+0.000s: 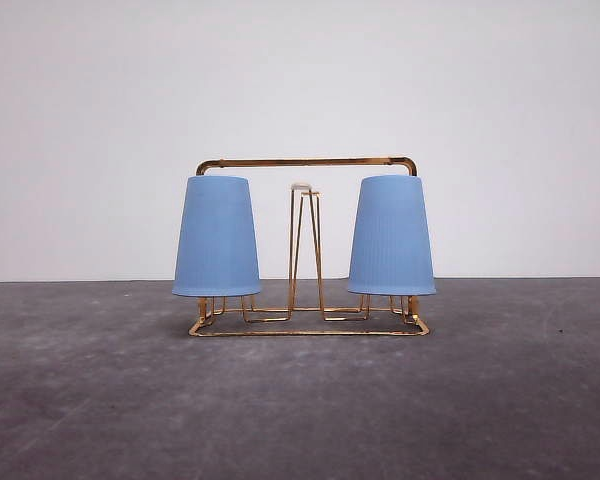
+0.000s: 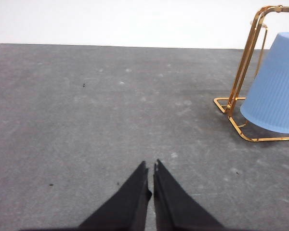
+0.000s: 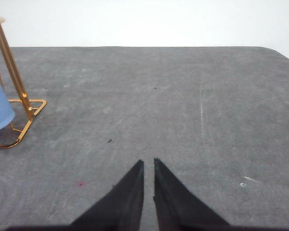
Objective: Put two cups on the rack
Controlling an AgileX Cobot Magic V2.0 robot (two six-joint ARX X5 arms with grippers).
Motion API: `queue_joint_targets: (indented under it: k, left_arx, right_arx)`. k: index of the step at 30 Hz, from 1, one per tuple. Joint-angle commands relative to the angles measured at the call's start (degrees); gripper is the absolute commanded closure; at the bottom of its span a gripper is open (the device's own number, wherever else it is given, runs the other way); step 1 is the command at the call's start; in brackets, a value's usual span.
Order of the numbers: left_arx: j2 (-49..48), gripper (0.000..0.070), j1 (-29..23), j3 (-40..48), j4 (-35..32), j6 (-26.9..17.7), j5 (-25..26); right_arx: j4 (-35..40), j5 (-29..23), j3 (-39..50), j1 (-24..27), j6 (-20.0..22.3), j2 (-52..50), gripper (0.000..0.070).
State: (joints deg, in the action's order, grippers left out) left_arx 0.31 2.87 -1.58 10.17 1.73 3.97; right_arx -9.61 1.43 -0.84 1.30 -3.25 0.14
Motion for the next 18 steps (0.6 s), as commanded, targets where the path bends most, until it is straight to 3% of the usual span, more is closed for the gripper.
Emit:
queue_joint_targets:
  k: [1,18]
  left_arx:
    - [-0.06,0.07,0.04,0.85,0.13,0.24,0.07]
    - [-0.06,0.07,0.04,0.85,0.13,0.23,0.07]
  right_arx:
    - [0.59,0.0,0.15,0.0,-0.55,0.07,0.0664]
    - [0.59,0.0,0.15,0.0,-0.55,0.07,0.0664]
